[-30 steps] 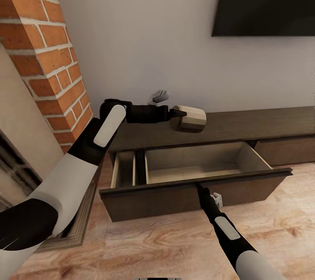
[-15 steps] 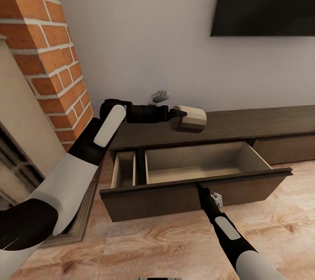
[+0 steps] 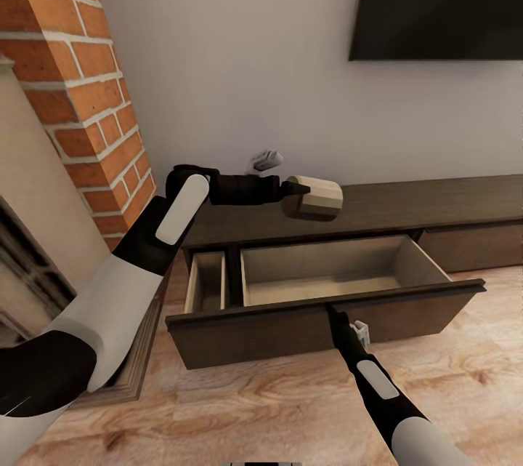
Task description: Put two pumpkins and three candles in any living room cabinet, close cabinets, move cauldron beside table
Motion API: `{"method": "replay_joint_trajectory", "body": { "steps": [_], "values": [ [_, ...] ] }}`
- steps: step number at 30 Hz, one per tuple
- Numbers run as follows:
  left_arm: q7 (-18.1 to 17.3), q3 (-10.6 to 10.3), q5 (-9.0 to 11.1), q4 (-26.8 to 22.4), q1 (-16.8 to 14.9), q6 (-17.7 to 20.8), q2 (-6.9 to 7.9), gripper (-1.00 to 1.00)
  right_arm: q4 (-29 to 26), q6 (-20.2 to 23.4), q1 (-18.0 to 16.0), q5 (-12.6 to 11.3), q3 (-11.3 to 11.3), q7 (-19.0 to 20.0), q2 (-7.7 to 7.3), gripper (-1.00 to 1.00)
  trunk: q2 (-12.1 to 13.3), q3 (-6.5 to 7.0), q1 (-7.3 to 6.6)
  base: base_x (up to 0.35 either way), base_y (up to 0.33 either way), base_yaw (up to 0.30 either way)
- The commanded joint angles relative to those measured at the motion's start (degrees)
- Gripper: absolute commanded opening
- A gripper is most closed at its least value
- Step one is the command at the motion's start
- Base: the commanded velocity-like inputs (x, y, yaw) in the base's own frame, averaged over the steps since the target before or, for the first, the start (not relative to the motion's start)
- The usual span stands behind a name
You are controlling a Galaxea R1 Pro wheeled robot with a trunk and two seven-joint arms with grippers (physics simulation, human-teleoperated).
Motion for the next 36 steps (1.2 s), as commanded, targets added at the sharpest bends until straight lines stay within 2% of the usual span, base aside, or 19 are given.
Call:
{"method": "replay_joint_trajectory", "body": {
  "steps": [1, 27, 28, 36],
  "values": [
    [-0.5, 0.0, -0.5, 0.0, 0.0, 0.1, -0.01, -1.0, 1.5, 0.4, 0.0, 0.0, 4.0, 0.6, 0.05, -1.0, 0.0, -0.05, -0.01, -0.017, 0.0, 0.0],
    [-0.5, 0.0, -0.5, 0.1, 0.0, 0.2, -0.01, -1.0, 1.5, 0.3, 0.0, 0.0, 4.0, 0.5, 0.05, -1.0, 0.0, -0.05, -0.01, -0.015, 0.0, 0.0],
    [-0.5, 0.0, -0.5, 0.1, 0.0, 0.1, -0.02, -1.0, 1.5, 0.3, 0.0, 0.0, 4.0, 0.5, 0.05, 1.0, 0.0, -0.05, -0.01, 0.0, 0.0, 0.0],
    [-0.5, 0.0, -0.5, 0.1, 0.0, 0.1, 0.0, -1.0, 1.5, 0.4, 0.0, 0.0, 3.8, 0.5, 0.05, 1.0, 0.0, -0.05, -0.01, 0.0, 0.0, 0.0]
  ]
}}
